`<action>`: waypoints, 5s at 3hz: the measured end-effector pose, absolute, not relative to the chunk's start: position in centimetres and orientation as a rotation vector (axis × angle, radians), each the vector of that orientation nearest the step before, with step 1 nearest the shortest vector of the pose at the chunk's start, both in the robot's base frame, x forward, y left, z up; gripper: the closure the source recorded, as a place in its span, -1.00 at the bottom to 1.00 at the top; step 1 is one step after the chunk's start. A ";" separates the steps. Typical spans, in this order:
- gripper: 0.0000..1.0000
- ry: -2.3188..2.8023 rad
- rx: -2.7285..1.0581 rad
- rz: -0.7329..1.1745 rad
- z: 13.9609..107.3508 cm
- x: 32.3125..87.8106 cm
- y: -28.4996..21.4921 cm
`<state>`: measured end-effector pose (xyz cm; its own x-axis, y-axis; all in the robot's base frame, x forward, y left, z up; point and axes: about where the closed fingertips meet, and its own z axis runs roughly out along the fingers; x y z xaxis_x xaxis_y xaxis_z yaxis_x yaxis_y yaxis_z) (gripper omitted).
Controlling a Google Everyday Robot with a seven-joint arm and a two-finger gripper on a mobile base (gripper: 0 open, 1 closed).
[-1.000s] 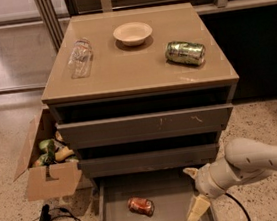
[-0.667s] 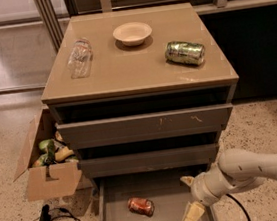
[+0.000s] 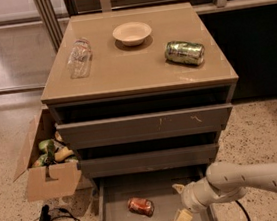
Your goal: Pick coke can from bottom drawer and place on counter
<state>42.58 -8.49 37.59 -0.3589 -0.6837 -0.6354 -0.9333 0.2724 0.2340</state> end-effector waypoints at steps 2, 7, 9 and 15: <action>-1.00 2.108 -1.448 0.789 33.8 44.4 -6.2; -1.00 2.005 -1.289 0.802 19.8 52.5 -4.2; -1.00 1.989 -1.297 0.799 18.4 53.0 -2.0; -0.18 2.004 -1.335 0.783 13.1 54.9 2.8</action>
Offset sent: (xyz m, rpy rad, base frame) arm 0.0120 0.0166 -0.0271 0.0126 -0.0353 0.0003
